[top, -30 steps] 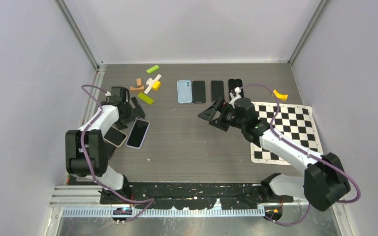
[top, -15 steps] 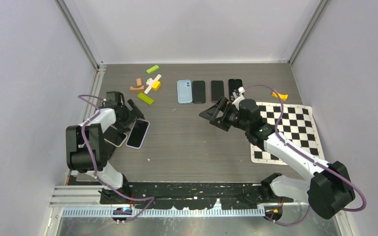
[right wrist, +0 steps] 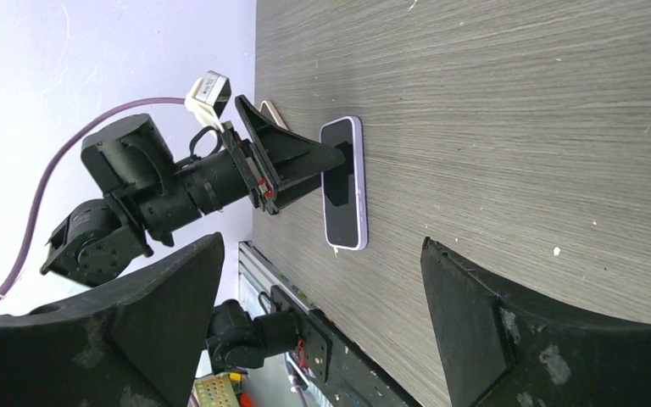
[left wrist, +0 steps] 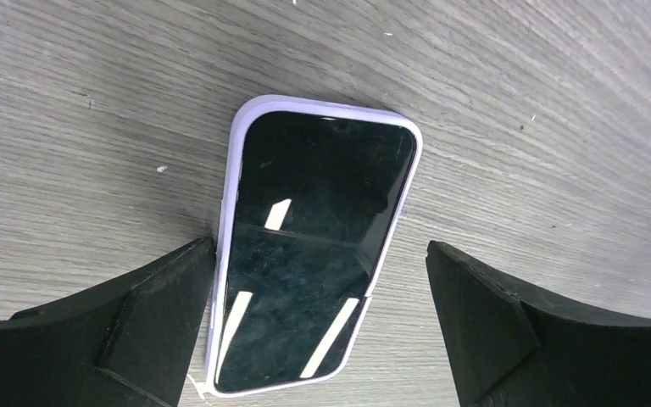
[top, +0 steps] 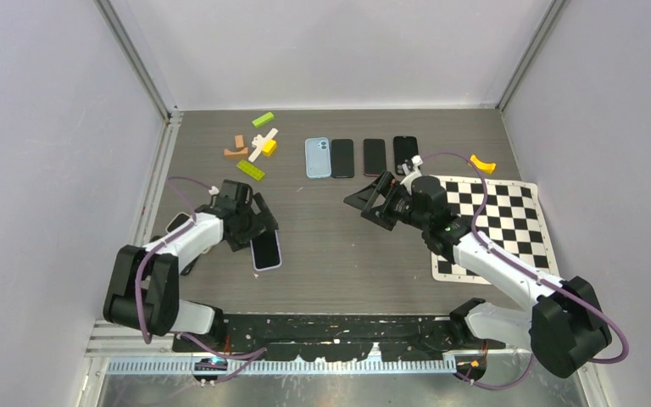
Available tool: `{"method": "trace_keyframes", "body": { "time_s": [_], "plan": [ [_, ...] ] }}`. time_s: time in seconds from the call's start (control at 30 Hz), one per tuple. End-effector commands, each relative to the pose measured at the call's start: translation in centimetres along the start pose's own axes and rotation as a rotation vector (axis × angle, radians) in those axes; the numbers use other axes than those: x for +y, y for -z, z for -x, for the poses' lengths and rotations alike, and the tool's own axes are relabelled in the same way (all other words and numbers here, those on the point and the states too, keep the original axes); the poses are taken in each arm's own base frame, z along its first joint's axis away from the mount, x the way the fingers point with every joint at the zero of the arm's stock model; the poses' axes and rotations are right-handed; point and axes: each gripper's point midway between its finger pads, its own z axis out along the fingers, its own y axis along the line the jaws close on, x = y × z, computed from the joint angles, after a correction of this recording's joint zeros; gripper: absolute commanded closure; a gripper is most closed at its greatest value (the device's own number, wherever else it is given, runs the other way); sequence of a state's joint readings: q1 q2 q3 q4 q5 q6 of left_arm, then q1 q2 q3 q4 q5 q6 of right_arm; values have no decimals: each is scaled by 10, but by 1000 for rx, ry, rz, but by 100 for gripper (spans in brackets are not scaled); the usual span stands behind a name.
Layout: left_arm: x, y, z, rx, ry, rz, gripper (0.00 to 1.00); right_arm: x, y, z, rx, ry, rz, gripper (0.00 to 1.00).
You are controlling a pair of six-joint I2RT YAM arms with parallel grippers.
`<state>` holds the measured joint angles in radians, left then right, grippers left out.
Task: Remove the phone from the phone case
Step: Pick up the phone at the center of the board.
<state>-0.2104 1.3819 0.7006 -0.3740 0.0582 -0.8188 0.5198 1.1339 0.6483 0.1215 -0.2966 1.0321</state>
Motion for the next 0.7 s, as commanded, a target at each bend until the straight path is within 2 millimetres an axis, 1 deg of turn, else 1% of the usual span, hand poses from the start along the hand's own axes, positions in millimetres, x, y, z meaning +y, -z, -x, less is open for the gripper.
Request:
{"method": "trace_keyframes", "body": {
  "time_s": [0.0,0.1,0.23,0.33,0.5,0.67],
  "plan": [
    [24,-3,-21,20,-119,148,0,10,1,7,-42,7,44,8],
    [26,-4,-33,66,-231,202,0,8,0,4,-28,25,44,8],
    [29,-2,-37,60,-314,265,0,6,-2,3,-20,37,35,8],
    [30,-3,-36,58,-332,286,0,3,-4,3,-19,36,24,8],
    [44,-6,-39,69,-360,360,0,-3,-7,3,-19,26,1,9],
    [40,-9,-40,68,-357,348,0,-13,-6,5,-36,29,-44,8]
  ]
}}
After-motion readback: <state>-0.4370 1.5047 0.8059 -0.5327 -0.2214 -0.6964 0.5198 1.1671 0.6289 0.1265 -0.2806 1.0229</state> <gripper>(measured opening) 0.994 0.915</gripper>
